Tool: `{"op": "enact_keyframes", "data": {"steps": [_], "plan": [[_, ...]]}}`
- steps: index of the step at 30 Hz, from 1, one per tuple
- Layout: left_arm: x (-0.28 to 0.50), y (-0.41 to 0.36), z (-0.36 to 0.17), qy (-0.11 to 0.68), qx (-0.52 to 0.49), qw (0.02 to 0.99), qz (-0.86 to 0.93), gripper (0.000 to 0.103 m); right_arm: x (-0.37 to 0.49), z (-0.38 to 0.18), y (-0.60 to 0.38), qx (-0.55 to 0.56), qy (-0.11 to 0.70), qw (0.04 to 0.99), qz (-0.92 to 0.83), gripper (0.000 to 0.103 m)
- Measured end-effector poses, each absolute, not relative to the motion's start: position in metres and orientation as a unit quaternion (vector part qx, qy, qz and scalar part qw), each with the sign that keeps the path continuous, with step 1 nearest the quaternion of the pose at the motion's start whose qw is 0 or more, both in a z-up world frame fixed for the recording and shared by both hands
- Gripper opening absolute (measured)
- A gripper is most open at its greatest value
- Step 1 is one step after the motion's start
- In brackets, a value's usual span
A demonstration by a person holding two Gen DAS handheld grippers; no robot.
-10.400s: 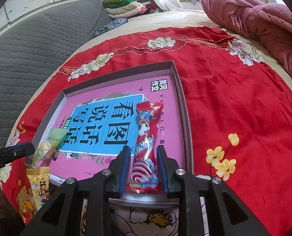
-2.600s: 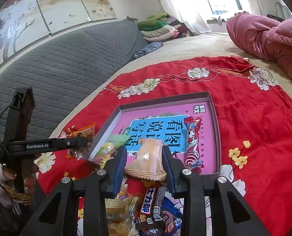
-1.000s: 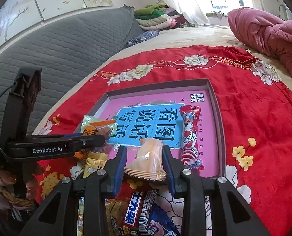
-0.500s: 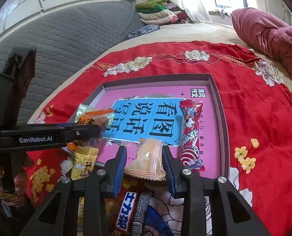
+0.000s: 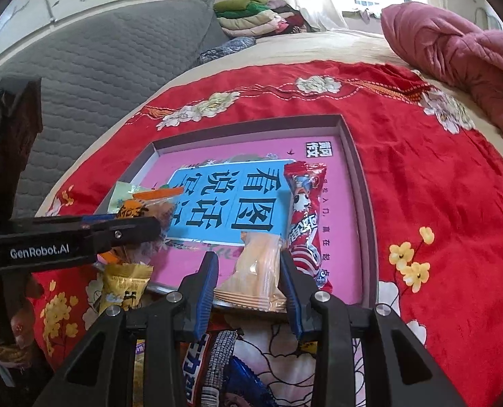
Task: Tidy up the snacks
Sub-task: 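Lower the orange bag into the tray and open left tool while right tool releases the cream packet there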
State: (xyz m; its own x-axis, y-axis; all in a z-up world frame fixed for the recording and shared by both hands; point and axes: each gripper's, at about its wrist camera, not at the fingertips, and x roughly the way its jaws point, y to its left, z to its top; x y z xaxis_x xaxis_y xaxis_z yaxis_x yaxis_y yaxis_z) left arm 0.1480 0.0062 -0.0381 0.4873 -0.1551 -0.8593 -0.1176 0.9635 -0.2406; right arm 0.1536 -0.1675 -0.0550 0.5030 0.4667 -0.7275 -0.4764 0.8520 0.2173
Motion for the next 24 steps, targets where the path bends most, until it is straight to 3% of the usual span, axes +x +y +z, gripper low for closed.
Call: {"op": "enact_keyframes", "data": {"steps": [15, 24], "plan": [[0.1504, 0.0079, -0.0484, 0.518, -0.145, 0.843, -0.006, 0.043, 0.1525, -0.0558, -0.1637, -0.013, 0.420, 0.865, 0.274, 0.037], [0.1498, 0.0090, -0.0447, 0.515, -0.144, 0.845, -0.004, 0.044, 0.1520, -0.0551, -0.1633, -0.013, 0.419, 0.865, 0.275, 0.042]]}}
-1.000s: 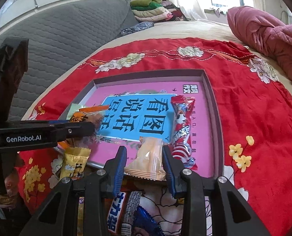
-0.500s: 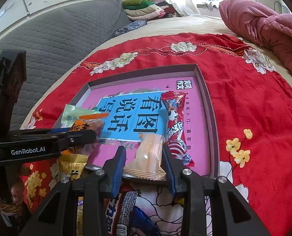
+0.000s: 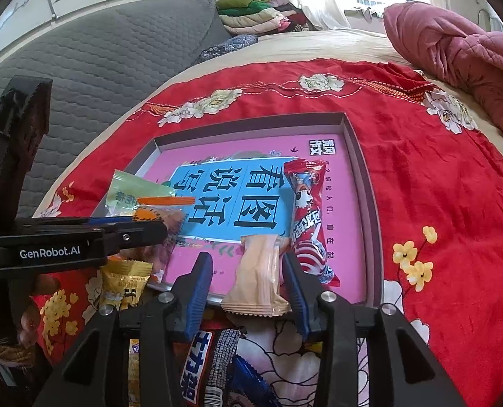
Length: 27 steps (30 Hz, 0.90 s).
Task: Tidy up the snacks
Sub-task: 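Lower the orange bag into the tray and open left tool while right tool releases the cream packet there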
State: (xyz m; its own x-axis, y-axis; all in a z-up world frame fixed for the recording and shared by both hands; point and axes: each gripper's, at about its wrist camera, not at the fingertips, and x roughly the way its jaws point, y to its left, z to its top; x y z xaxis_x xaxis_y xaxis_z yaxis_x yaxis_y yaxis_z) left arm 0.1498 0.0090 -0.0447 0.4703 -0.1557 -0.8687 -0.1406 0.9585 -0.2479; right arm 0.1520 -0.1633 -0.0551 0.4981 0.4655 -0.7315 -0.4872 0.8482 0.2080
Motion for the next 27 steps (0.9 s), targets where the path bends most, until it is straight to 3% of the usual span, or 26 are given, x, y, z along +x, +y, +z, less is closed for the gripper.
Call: {"op": "enact_keyframes", "data": {"steps": [27], "plan": [[0.138, 0.028, -0.029, 0.499, -0.166, 0.851, 0.005, 0.045, 0.149, -0.047, -0.165, -0.001, 0.403, 0.869, 0.288, 0.045]]}}
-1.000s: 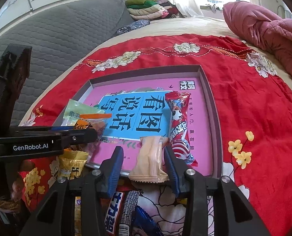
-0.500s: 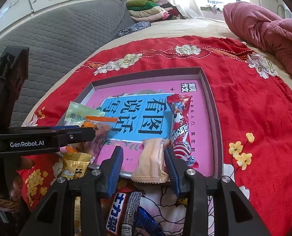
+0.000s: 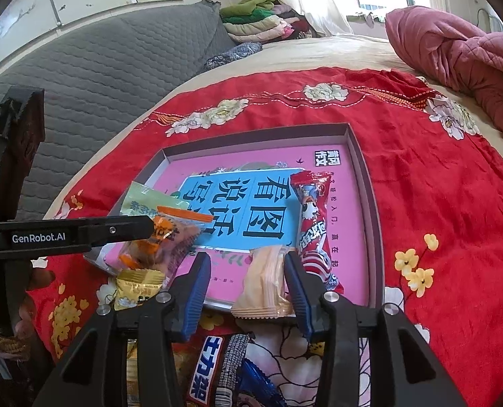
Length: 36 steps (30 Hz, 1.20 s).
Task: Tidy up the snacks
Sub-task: 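Lower the orange bag into the tray and open left tool while right tool releases the cream packet there, then withdraw both tools from the tray back over the snack pile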
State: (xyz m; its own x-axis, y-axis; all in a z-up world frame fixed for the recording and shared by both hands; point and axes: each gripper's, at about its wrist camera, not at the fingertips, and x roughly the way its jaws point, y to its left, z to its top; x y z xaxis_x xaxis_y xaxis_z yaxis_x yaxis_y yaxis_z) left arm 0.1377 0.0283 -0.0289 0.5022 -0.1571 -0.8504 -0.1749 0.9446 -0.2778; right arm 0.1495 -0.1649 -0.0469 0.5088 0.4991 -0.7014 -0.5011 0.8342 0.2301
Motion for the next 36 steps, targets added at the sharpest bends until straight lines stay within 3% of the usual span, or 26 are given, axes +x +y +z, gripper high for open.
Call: {"op": "enact_keyframes", "data": {"steps": [6, 36], "plan": [[0.133, 0.033, -0.023, 0.493, -0.174, 0.852, 0.004, 0.053, 0.148, -0.043, -0.165, 0.004, 0.396, 0.870, 0.294, 0.048], [0.108, 0.038, 0.000, 0.478, -0.179, 0.860, 0.003, 0.053, 0.148, -0.025, -0.177, 0.025, 0.370, 0.880, 0.296, 0.057]]}}
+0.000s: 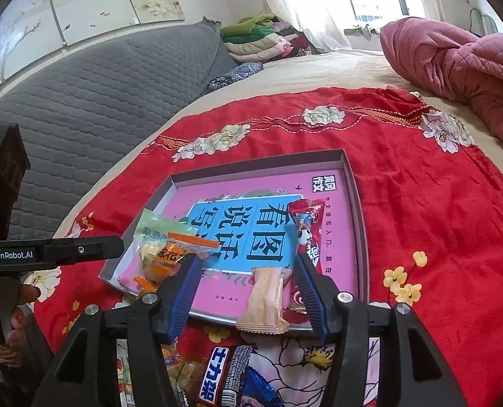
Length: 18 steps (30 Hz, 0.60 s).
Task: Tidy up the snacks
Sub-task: 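Withdraw both tools from the tray back over the snack pile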
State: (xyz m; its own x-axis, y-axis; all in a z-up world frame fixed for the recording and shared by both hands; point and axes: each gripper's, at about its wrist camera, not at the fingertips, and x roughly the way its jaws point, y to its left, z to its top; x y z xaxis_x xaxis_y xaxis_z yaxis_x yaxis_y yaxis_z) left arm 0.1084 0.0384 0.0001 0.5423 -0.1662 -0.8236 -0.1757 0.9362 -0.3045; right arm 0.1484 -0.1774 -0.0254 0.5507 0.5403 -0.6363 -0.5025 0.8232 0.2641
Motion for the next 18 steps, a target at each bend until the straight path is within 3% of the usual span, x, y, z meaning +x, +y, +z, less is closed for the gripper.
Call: {"op": "enact_keyframes", "data": {"steps": [13, 18], "plan": [[0.1029, 0.0326, 0.0056, 0.480, -0.169, 0.861, -0.002, 0.054, 0.1448, -0.0204, -0.1805, 0.028, 0.365, 0.882, 0.298, 0.061], [0.0992, 0.0292, 0.0075, 0.481, -0.165, 0.861, -0.006, 0.060, 0.1446, -0.0185, -0.1839, 0.030, 0.363, 0.884, 0.295, 0.063]]}}
